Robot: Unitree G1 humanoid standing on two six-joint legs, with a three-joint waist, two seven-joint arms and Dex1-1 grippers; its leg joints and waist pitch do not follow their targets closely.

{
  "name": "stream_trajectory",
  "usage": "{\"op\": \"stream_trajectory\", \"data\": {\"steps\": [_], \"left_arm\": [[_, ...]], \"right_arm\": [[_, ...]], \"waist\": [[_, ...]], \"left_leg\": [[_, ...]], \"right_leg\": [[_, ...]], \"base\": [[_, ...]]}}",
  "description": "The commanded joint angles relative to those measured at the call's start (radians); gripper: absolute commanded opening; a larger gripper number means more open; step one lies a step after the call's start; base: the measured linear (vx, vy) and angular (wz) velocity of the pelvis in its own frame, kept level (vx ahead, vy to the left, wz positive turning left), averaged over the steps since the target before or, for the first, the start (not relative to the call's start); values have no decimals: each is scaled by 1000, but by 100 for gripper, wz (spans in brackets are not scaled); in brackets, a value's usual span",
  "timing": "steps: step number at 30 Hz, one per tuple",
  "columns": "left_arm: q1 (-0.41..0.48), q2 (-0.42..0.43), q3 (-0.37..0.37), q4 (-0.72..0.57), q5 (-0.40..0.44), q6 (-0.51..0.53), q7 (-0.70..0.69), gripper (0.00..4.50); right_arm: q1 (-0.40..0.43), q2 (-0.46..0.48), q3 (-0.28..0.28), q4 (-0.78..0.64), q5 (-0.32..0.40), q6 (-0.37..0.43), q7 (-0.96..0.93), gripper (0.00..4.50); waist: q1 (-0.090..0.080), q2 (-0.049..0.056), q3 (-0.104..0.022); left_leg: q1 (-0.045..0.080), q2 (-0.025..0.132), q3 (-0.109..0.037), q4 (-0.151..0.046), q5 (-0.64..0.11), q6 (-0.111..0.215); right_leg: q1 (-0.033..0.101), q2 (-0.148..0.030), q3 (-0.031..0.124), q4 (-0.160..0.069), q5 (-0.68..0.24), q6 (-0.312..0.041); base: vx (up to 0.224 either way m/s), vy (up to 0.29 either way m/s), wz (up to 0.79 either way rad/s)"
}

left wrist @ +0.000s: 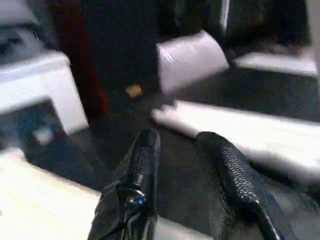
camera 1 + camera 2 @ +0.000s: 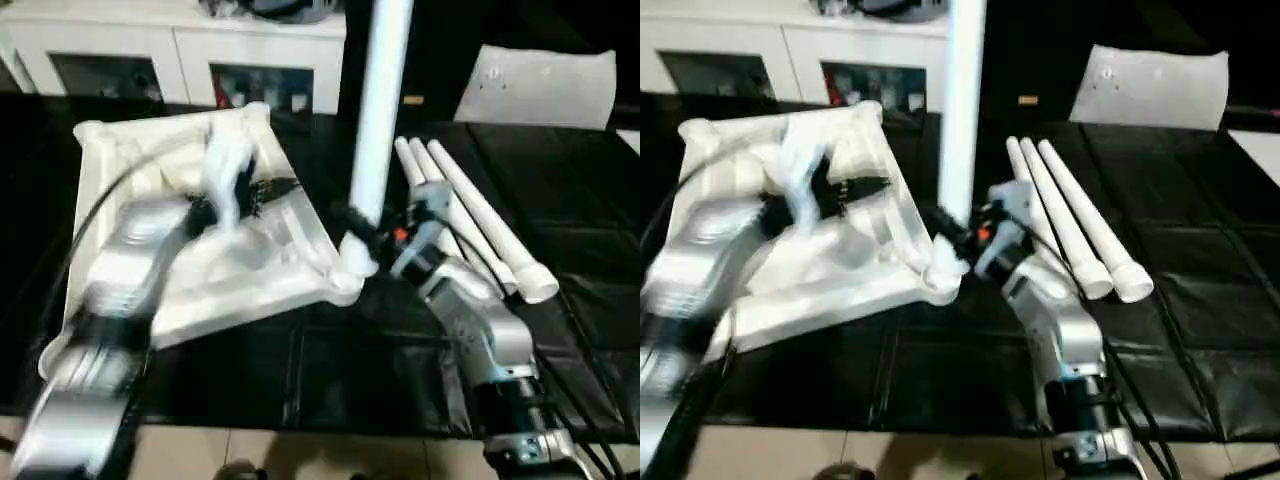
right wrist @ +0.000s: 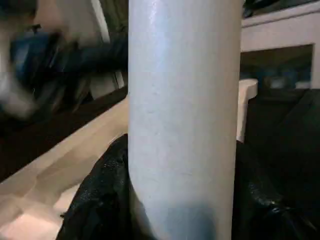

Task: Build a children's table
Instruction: Insert table leg to table base

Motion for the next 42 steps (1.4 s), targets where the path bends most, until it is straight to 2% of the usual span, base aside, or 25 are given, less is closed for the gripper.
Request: {"op": "stream_trajectory", "data": {"steps": [1,4,5,6,7,9,10,11,12,14,16,18,20,25,26,27,28,30,31,33,34,35,36,38,42], "left_arm": [[-44,-35,15,44,-1,21,64,138],[-73,-54,8,60,-10,18,62,138],[-104,-84,-4,46,-45,13,5,138],[-104,-84,-4,46,-45,13,5,138],[-105,-89,-14,22,-59,13,-32,138],[-101,-92,-24,-5,-71,9,-67,138],[-85,-88,-40,-58,-95,30,-113,138],[-46,-72,-77,-161,-142,63,-200,138],[-46,-72,-77,-161,-142,63,-200,138],[-27,-62,-98,-203,-157,69,-237,138],[-15,-58,-101,-223,-171,81,-249,138],[-12,-57,-100,-227,-176,83,-256,138],[-11,-57,-90,-223,-176,83,-252,138],[5,-38,-23,-196,-188,86,-223,138],[5,-38,-23,-196,-188,86,-223,155],[30,-4,9,-180,-173,88,-183,165],[58,21,23,-174,-164,95,-171,172],[73,33,26,-177,-162,100,-171,185],[94,53,23,-183,-149,107,-167,199],[112,66,24,-190,-144,117,-163,217],[131,77,20,-198,-139,126,-161,221],[148,88,11,-204,-129,130,-164,243],[148,88,11,-204,-129,130,-164,243],[220,134,-51,-234,-88,159,-178,254],[284,162,-110,-301,-98,200,-234,283]], "right_arm": [[4,-5,7,-28,-16,5,3,188],[6,-7,16,-27,-25,5,3,188],[10,-12,28,-30,-40,4,3,188],[10,-12,28,-30,-40,4,3,188],[12,-13,25,-31,-41,5,-2,188],[14,-15,21,-32,-39,8,-8,188],[16,-20,18,-32,-40,7,-10,188],[20,-29,14,-32,-43,6,-15,188],[20,-29,14,-32,-43,6,-15,188],[21,-33,13,-32,-46,5,-15,188],[21,-33,10,-27,-49,3,-19,188],[19,-33,8,-23,-51,2,-21,188],[17,-33,8,-20,-54,1,-25,188],[6,-31,-10,-15,-52,-3,-45,188],[6,-31,-10,-15,-52,-3,-45,188],[3,-31,-28,-18,-45,-3,-63,188],[3,-30,-40,-23,-38,-2,-73,188],[4,-31,-45,-25,-35,-2,-76,188],[4,-32,-47,-27,-34,1,-78,188],[5,-32,-48,-29,-34,2,-79,188],[6,-32,-48,-31,-34,3,-79,188],[7,-32,-47,-32,-34,4,-80,188],[7,-32,-47,-32,-34,4,-80,188],[5,-30,-43,-31,-35,13,-82,188],[5,-23,-31,-34,-44,22,-82,188]], "waist": [[1,-1,-75],[3,0,-77],[4,10,-76],[3,5,-76],[4,9,-76],[4,7,-75],[5,14,-75],[4,15,-75],[3,12,-74],[0,12,-73],[-1,11,-71],[-3,11,-68],[-3,11,-67],[-5,16,-71],[-6,15,-72],[-4,25,-73],[-12,20,-73],[-13,23,-73],[-11,30,-75],[-12,30,-73],[-12,26,-72],[-8,29,-73],[-8,29,-73],[-9,26,-68],[-9,29,-68]], "left_leg": [[7,51,-15,-64,-63,21],[6,48,-16,-61,-47,35],[5,49,-18,-61,-47,35],[5,48,-16,-61,-48,36],[6,50,-16,-61,-52,34],[6,52,-17,-62,-62,33],[8,52,-18,-61,-73,31],[9,57,-19,-63,-77,25],[7,58,-20,-65,-73,23],[8,54,-15,-63,-81,22],[9,53,-15,-64,-97,20],[10,50,-15,-65,-127,7],[11,51,-16,-66,-133,1],[11,50,-17,-65,-119,-2],[10,50,-17,-65,-113,0],[11,51,-18,-65,-112,-3],[9,48,-19,-66,-117,-5],[9,47,-18,-65,-111,-4],[11,49,-18,-64,-106,-4],[12,51,-18,-65,-110,-5],[14,52,-16,-67,-120,-5],[15,53,-18,-67,-123,-6],[15,53,-18,-67,-123,-6],[14,55,-18,-72,-141,-11],[16,53,-17,-72,-150,-17]], "right_leg": [[60,-108,56,-60,-83,-170],[63,-110,55,-58,-49,-181],[64,-112,55,-56,-48,-185],[63,-110,55,-60,-50,-185],[63,-111,56,-61,-41,-195],[64,-111,55,-58,-41,-204],[63,-113,55,-59,-50,-206],[65,-115,56,-56,-52,-210],[66,-116,56,-56,-50,-213],[62,-109,56,-58,-48,-217],[63,-109,56,-60,-76,-211],[63,-108,56,-71,-165,-182],[61,-106,56,-73,-190,-169],[61,-104,55,-68,-146,-171],[61,-103,55,-67,-127,-173],[61,-104,55,-64,-118,-175],[64,-98,53,-63,-100,-174],[63,-101,55,-62,-96,-173],[62,-102,55,-62,-94,-176],[59,-100,54,-62,-91,-179],[58,-100,55,-64,-96,-185],[58,-103,55,-62,-101,-187],[58,-103,55,-62,-101,-187],[56,-101,56,-64,-134,-176],[53,-104,58,-68,-166,-169]], "base": [[0,0,0],[0,0,0],[0,0,0],[0,0,0],[0,0,0],[0,0,0],[0,0,0],[0,0,0],[0,0,0],[0,0,0],[0,0,0],[0,0,0],[0,0,0],[0,0,0],[0,0,0],[0,0,0],[0,0,0],[0,0,0],[0,0,0],[0,0,0],[0,0,0],[0,0,0],[0,0,0],[0,0,0],[0,0,0]]}}
